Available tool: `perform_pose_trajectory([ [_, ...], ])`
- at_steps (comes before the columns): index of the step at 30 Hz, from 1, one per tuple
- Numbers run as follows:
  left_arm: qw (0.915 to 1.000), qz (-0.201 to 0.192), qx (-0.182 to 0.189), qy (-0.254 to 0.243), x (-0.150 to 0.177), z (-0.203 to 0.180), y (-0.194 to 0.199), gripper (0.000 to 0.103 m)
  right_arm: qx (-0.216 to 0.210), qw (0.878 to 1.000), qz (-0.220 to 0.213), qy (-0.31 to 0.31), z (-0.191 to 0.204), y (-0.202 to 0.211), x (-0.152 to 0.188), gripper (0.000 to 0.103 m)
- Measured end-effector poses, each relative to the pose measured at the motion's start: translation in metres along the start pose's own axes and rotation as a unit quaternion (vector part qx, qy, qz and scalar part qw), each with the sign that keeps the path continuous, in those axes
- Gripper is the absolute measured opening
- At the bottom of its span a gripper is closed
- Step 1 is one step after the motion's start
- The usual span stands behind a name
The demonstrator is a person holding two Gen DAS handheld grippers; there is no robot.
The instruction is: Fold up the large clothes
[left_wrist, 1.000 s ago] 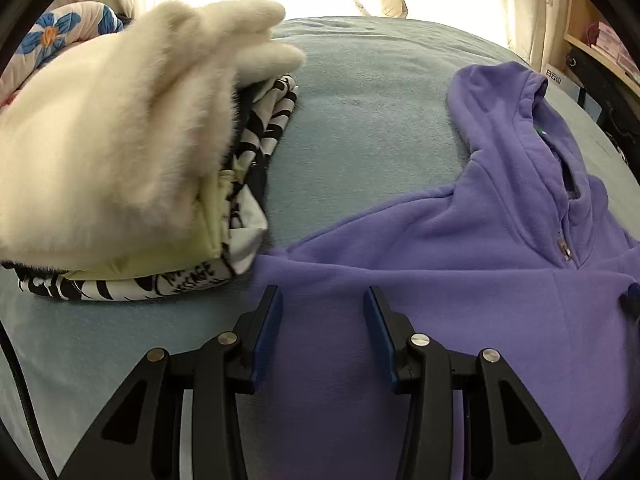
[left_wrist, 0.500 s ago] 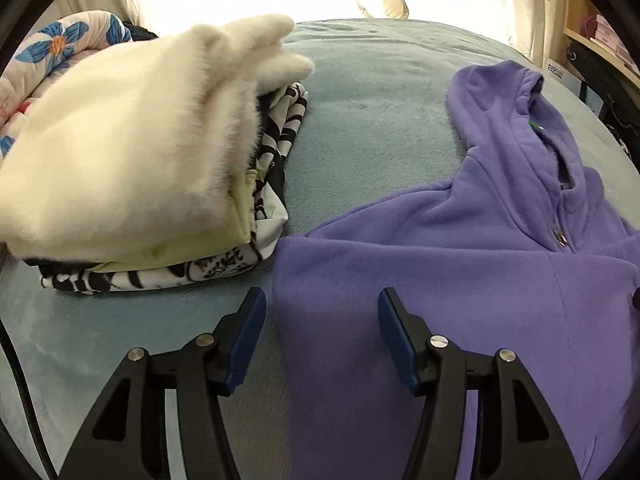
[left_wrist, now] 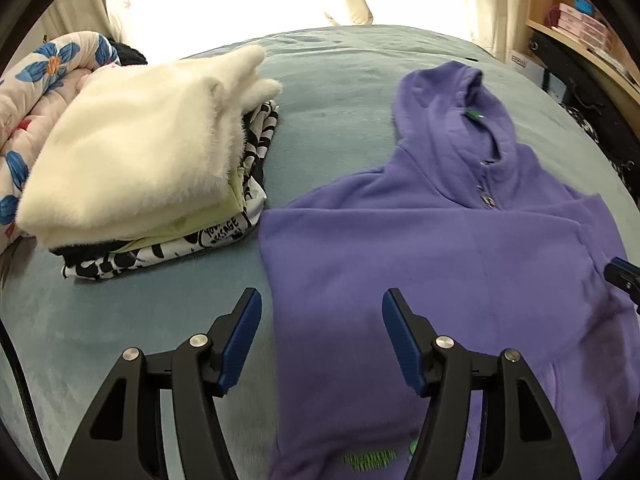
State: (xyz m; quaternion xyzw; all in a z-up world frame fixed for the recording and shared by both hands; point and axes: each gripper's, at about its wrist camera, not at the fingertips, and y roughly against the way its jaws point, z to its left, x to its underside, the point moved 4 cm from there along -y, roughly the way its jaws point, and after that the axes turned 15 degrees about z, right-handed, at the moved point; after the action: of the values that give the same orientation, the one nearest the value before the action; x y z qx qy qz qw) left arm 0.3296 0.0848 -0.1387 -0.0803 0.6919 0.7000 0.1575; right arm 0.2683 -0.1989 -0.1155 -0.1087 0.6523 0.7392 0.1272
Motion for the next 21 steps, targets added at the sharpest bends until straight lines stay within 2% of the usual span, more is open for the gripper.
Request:
perform_pose_trajectory([
  [9,0.9995,0.023,0.015,-0.016,0.049,-0.009,0.030,0.062,-0.012,1.000,0.015,-0.005,0.006,0.018,0.035,0.025],
  [14,0.9987,0.041,0.022,-0.020,0.096,-0.013,0.046,0.062,-0.020,0.999,0.026,-0.013,0.007,0.032,0.071,0.026],
  [19,0.9984,0.039,0.030,-0.027,0.142,-0.016,0.076,0.062,-0.016,1.000,0.022,-0.009,0.005,0.055,0.112,0.026],
  [20,0.9984,0.037,0.033,-0.026,0.149,-0.016,0.083,0.062,-0.014,1.000,0.018,-0.007,0.005,0.061,0.119,0.027],
  [21,0.9985,0.034,0.035,-0.025,0.158,-0.016,0.092,0.062,-0.012,1.000,0.014,-0.007,0.004,0.069,0.127,0.033],
])
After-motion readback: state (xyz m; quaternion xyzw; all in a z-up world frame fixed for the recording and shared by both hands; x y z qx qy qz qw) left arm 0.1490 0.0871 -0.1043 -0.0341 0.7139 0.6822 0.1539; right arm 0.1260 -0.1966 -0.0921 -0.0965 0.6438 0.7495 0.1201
